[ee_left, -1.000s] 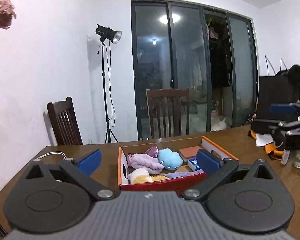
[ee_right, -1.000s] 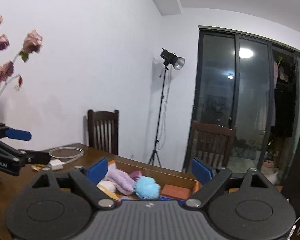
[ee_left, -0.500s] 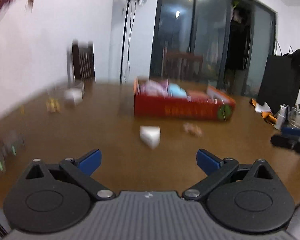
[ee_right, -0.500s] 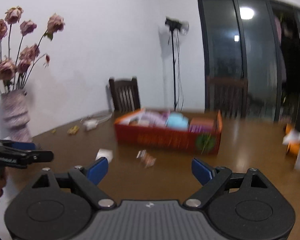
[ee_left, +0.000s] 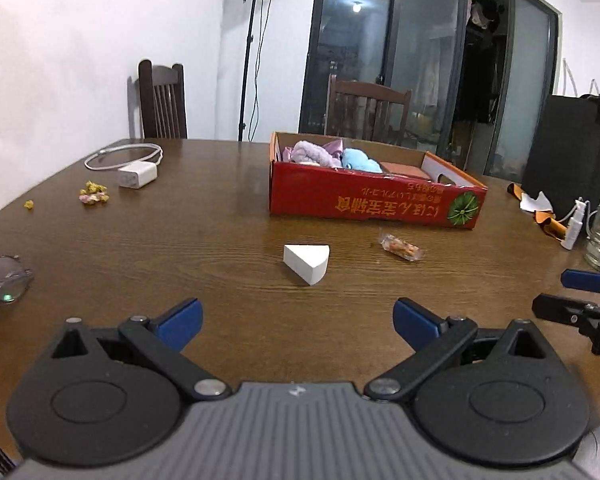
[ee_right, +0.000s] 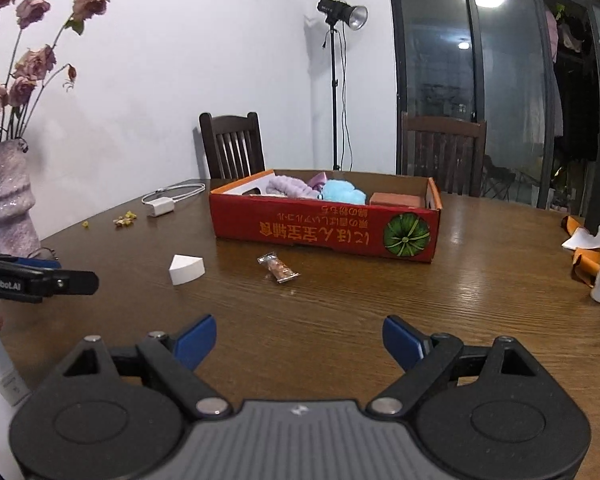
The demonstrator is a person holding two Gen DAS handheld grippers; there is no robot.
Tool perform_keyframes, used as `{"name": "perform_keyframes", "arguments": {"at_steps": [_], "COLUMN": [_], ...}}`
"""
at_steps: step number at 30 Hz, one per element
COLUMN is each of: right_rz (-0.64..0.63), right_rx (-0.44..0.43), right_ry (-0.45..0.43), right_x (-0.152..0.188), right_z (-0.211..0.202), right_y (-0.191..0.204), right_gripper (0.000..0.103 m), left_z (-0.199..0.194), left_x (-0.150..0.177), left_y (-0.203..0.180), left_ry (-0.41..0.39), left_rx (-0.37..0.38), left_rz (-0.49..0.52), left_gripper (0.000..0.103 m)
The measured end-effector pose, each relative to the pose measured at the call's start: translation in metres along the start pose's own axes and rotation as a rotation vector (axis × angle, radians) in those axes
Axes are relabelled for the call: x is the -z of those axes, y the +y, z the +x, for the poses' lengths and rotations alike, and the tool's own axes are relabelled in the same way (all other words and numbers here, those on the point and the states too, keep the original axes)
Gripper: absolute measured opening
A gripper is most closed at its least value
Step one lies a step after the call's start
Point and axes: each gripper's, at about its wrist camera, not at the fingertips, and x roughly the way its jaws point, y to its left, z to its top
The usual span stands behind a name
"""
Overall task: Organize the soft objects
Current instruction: 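Grasp the white wedge sponge with the left tool while the right tool grasps the wrapped snack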
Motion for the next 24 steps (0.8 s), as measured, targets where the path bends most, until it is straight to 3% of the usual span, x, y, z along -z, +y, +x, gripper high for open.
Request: {"name": "perform_keyframes", "arguments": {"at_steps": [4,5,7,9,12,13,18,22,24], "right_rz": [-0.008,-0.005,0.007,0.003,-0.011,-0.012,-0.033,-0.043,-0.043], "right_rx": [-0.015,-0.028,-0.044,-0.050,-0.067,-0.073,-0.102,-0.100,-0.104], "right_ry": [0.037,0.052,0.081,0.108,0.124,0.124,0.165,0.199,0.210], "right_x": [-0.015,-0.019,-0.027,-0.035,-0.046,-0.049,-0.061,-0.064,-0.064], "right_z": [0.031,0.040,0.060,0.081,0.110,0.120,0.163,0.187,0.193], "right_y": [0.000,-0.001,-0.002,-0.002,-0.001,0.000,0.007,0.009,0.010], "right_gripper": [0.083,0.077,0.070,0.063,0.060,0.060,0.046,0.032,0.018], "left_z": [0.033,0.042,0.061,0.081,0.105,0.110,0.129,0.133,0.133], "left_x": [-0.011,-0.013,-0.017,-0.022,-0.026,-0.027,-0.036,-0.039,-0.039], "left_y": [-0.003,-0.004,-0.005,-0.005,-0.002,-0.003,-0.006,-0.008,-0.008], "left_ry": [0.037,0.038,0.060,0.092,0.123,0.114,0.109,0.109,0.110], "left_rx": [0.016,0.022,0.019,0.022,0.028,0.017,0.026,0.033,0.033], "left_rz": [-0.011,-0.013,-0.013,-0.020,-0.053,-0.048,-0.037,-0.020,-0.016], "left_gripper": [0.102,0.100,0.092,0.076,0.068,0.066,0.039,0.035,0.034]}}
